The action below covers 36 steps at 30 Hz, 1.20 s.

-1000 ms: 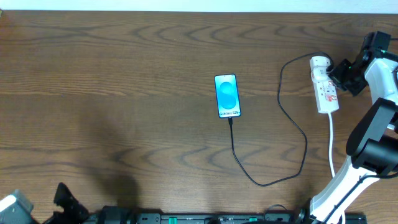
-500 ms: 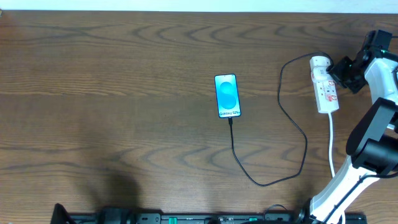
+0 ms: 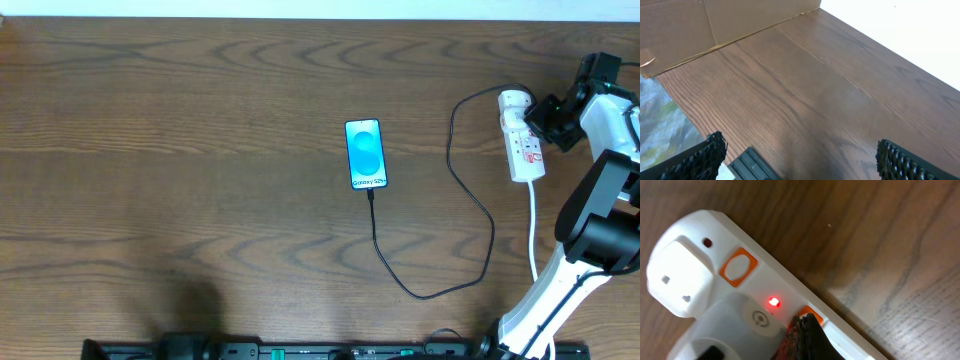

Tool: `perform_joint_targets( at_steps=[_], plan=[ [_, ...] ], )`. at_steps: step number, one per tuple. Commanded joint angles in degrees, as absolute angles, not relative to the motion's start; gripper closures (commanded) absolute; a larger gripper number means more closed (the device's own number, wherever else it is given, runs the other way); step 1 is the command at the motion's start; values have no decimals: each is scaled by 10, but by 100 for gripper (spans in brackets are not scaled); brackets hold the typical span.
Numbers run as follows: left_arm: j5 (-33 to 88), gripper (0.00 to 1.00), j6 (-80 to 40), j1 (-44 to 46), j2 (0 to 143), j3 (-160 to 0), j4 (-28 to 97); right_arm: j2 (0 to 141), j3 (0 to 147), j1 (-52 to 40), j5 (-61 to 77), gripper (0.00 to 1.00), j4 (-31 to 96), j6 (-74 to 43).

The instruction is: Plug charger to phone and switch on socket

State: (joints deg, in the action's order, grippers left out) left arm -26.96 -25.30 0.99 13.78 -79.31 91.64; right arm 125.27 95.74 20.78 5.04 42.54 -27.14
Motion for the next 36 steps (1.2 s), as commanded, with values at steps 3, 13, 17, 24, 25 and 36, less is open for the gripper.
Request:
perform_joint_targets(
  at_steps=[3,13,17,24,25,36],
  plan=[
    [-277,2,-254,5,132,-794,927,1268,963,203,62,99,420,-277],
    [-277,2,-254,5,132,-794,927,1284,958,186,92,99,445,-270],
    [-277,2,-254,5,132,-794,928,1280,958,173,82,99,447,-239],
    [-277,2,-253,5,118,-794,927,1139,962,202,-87,99,545,-258],
    [-277,1,-254,5,115,-794,927,1114,962,206,-96,99,550,-256],
    [-277,2,-254,5,31,-794,928,795,962,216,25,99,453,-257]
  ],
)
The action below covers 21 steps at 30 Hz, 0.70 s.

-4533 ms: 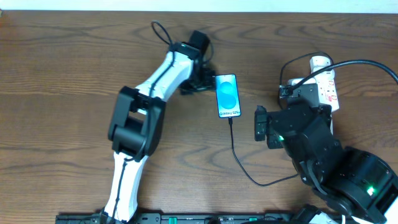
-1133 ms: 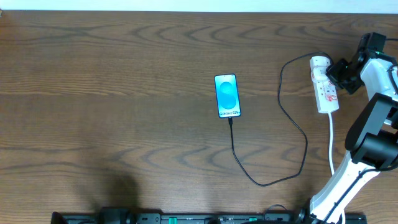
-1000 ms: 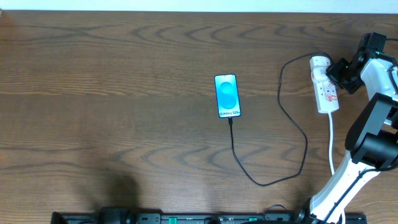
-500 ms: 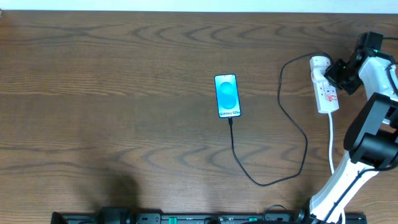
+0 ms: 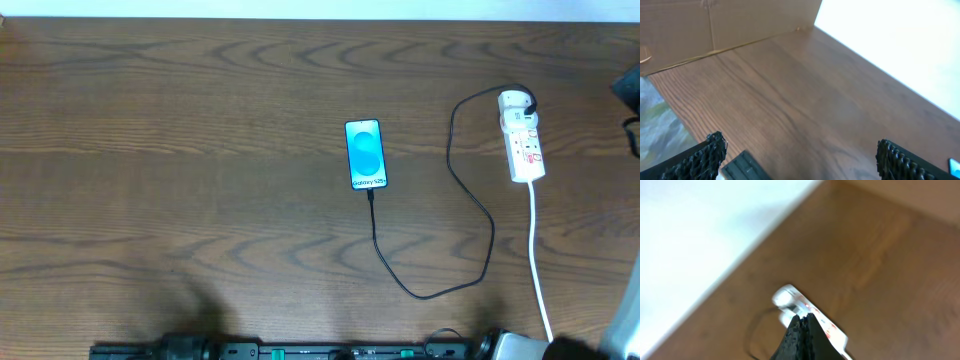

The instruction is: Plug charger to phone and switch on socket

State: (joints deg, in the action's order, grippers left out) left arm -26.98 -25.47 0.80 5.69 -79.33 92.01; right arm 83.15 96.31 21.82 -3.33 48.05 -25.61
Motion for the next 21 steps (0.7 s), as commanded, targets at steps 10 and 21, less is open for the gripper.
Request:
perform_joint_targets(
  at_steps=[10,21],
  plan=[
    [-277,2,-254,5,2,-797,935,673,962,216,57,97,340,-235],
    [-277,2,-254,5,2,-797,941,549,926,171,83,93,366,-237]
  ],
)
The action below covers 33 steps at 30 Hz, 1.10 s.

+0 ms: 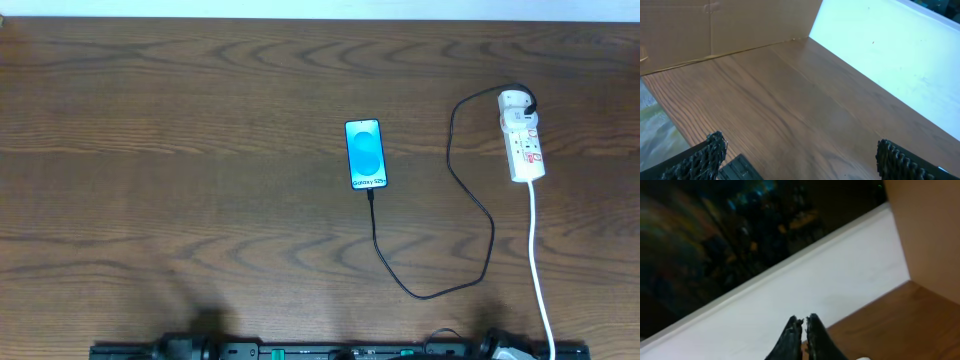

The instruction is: Plug charger to phone and switch on socket

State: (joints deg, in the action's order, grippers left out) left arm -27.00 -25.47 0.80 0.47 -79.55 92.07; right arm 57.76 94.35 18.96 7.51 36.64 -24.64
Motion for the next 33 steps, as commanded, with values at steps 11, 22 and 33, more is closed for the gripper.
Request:
perform_joint_targets(
  at_steps=[11,22,33],
  plan=[
    [-277,2,-254,5,2,-797,941,383,734,118,84,78,197,-244],
    [-277,2,-254,6,2,-797,941,321,700,92,83,73,158,-278],
    [-272,2,-442,6,2,-748,835,309,700,81,84,73,158,-278]
  ],
)
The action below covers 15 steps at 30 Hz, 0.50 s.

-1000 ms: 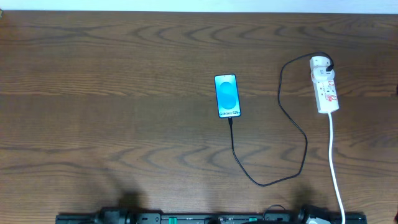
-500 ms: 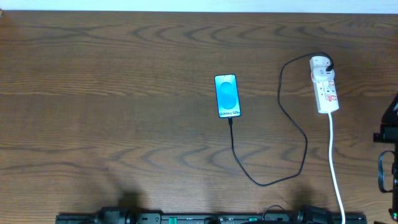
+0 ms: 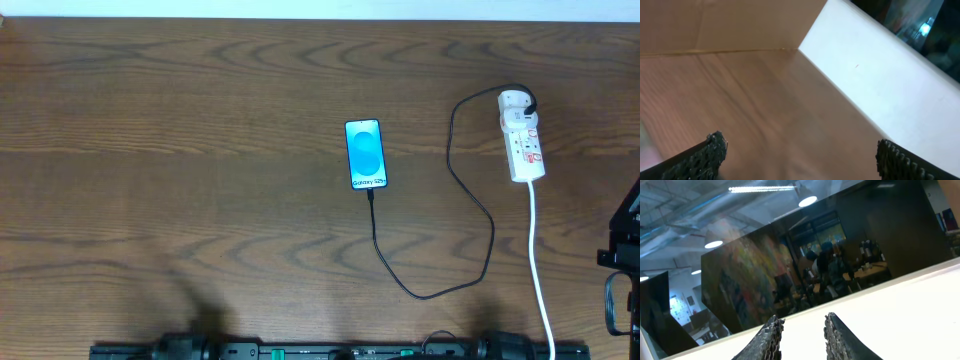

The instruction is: Plug charger to phone and switch on socket

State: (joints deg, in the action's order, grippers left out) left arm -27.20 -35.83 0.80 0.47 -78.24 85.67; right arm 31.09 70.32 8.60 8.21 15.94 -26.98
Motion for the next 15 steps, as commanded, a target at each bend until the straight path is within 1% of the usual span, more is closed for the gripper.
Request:
perform_joint_targets(
  at_steps=[1,4,6,8,12,15],
  plan=[
    [-266,2,-443,6,2,-733,820,309,700,81,83,73,158,-278],
    [-227,2,-442,6,2,-653,736,309,700,81,84,73,158,-278],
    [-203,2,-442,6,2,-550,625,309,700,81,83,72,158,-278],
    [-189,2,-442,6,2,-494,559,309,700,81,84,72,158,-278],
    [-173,2,-442,6,2,-390,437,309,700,81,83,72,158,-278],
    [-173,2,-414,6,3,-316,355,309,700,81,84,72,158,-278]
  ],
)
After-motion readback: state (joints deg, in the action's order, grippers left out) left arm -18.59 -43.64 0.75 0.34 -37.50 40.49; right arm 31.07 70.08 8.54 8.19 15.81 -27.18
